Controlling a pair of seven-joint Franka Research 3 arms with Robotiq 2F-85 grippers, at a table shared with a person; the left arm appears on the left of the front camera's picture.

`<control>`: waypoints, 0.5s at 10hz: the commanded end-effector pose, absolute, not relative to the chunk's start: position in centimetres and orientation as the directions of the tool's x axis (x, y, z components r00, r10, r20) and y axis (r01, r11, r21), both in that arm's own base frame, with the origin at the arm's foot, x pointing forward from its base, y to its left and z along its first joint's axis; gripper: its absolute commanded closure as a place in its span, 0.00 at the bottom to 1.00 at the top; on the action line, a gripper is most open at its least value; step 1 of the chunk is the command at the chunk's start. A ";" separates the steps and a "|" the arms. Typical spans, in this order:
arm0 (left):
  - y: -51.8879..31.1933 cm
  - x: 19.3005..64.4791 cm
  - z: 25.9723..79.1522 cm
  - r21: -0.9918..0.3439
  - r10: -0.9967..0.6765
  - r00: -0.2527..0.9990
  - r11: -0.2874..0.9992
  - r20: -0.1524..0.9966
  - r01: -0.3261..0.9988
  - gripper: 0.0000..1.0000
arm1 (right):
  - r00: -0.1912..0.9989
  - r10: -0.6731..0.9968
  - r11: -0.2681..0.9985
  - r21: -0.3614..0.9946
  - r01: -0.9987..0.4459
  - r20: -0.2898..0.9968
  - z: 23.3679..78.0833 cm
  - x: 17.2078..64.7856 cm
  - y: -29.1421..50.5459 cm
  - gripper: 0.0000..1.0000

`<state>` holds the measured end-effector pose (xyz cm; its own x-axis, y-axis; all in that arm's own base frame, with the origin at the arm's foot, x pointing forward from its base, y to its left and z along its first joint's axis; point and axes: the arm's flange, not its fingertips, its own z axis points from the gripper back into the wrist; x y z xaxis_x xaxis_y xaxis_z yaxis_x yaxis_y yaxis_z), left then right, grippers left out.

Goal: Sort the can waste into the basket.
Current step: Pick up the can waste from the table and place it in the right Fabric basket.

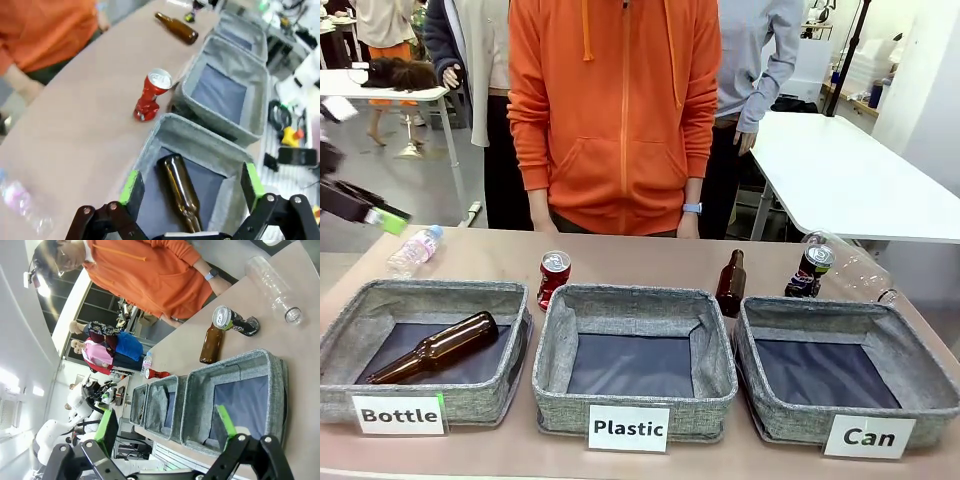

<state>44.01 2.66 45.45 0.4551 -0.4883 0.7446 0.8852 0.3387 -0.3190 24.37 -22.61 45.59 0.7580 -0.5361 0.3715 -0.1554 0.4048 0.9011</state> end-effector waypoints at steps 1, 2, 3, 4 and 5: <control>0.7 46.2 41.7 -0.246 -0.527 0.422 0.373 0.738 0.895 0.00 | 0.743 -0.537 0.403 0.895 -0.191 0.401 45.7 24.5 -22.8 0.00; -0.8 47.0 40.3 -0.249 -0.528 0.436 0.388 0.729 0.887 0.00 | 0.743 -0.537 0.403 0.895 -0.191 0.401 45.7 24.5 -22.8 0.00; -1.2 47.4 40.1 -0.267 -0.492 0.437 0.379 0.753 0.886 0.00 | 0.743 -0.537 0.403 0.895 -0.191 0.401 45.7 24.5 -22.8 0.00; -0.3 47.5 41.2 -0.346 -0.412 0.522 0.430 0.747 0.834 0.00 | 0.743 -0.537 0.403 0.895 -0.191 0.401 45.7 24.5 -22.8 0.00; -1.3 47.1 40.0 -0.275 -0.537 0.446 0.371 0.716 0.887 0.00 | 0.743 -0.537 0.403 0.895 -0.191 0.401 45.7 24.5 -22.8 0.00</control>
<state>47.53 -1.16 39.69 0.4793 -0.4952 0.7246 0.8665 0.3980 -0.3012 24.36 -22.62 45.58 0.7579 -0.5359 0.3721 -0.1559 0.4051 0.9009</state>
